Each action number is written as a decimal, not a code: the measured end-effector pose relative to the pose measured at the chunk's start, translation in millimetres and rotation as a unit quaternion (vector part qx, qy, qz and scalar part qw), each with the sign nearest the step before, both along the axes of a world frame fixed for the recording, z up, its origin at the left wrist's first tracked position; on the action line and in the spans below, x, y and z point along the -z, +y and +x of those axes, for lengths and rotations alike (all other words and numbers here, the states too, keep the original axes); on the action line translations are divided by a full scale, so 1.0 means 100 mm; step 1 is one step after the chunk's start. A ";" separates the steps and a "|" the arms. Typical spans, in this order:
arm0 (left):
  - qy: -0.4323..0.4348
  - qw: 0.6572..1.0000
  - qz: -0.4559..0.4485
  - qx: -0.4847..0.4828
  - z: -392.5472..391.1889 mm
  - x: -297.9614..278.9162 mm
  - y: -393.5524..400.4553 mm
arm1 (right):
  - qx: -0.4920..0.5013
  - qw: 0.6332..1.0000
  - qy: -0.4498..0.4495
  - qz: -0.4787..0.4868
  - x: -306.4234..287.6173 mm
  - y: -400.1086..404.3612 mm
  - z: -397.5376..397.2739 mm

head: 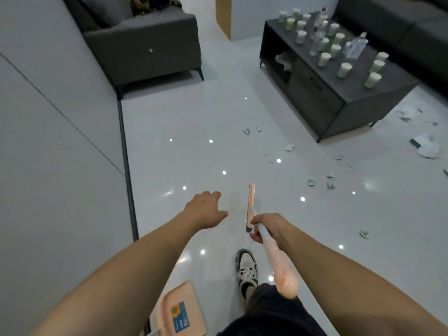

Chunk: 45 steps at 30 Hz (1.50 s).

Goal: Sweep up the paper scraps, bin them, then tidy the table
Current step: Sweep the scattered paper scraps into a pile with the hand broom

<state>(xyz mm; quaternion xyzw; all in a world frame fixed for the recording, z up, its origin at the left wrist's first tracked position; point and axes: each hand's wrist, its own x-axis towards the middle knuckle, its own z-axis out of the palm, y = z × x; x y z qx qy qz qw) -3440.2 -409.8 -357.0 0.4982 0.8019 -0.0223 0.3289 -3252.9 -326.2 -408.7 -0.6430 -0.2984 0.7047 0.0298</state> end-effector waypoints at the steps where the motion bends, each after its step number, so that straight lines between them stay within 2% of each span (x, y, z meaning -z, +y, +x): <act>1: -0.001 1.000 -0.012 0.002 -0.03 0.00 0.18 | 0.003 1.000 0.003 -0.002 0.02 0.22 -0.04; 4: 0.009 0.999 -0.032 0.014 -0.17 -0.07 0.68 | 0.006 1.000 0.008 -0.021 0.01 0.80 -0.17; 8: 0.011 1.000 -0.004 -0.001 -0.40 -0.24 1.32 | 0.014 0.997 0.059 -0.039 -0.12 1.47 -0.39; 12: 0.019 1.000 -0.003 0.024 -0.64 -0.31 1.80 | -0.031 0.991 0.094 -0.093 -0.27 1.89 -0.62; 18: -0.001 0.998 -0.013 0.068 -1.22 -0.20 2.67 | -0.101 0.990 -0.023 -0.093 -0.03 2.41 -1.11; 23: -0.012 0.995 0.018 0.096 -1.99 -0.07 3.58 | -0.090 0.989 -0.029 -0.111 0.18 3.10 -1.82; 26: -0.031 0.995 0.017 0.097 -2.55 -0.13 4.00 | -0.065 0.991 -0.063 -0.096 0.13 3.51 -2.40; 28: -0.036 0.995 0.008 0.093 -2.96 -0.19 4.23 | -0.043 0.994 -0.056 -0.088 0.03 3.78 -2.79; 32: -0.004 0.997 0.018 0.078 -3.70 -0.27 4.74 | 0.052 0.994 0.029 -0.091 -0.22 4.28 -3.39; 40: -0.031 0.996 0.006 0.083 -4.36 -0.08 5.68 | -0.026 0.997 -0.041 -0.063 -0.12 5.14 -4.03; 45: -0.021 0.995 -0.009 0.098 -4.53 0.03 6.56 | -0.011 0.996 -0.010 -0.089 0.14 6.01 -4.31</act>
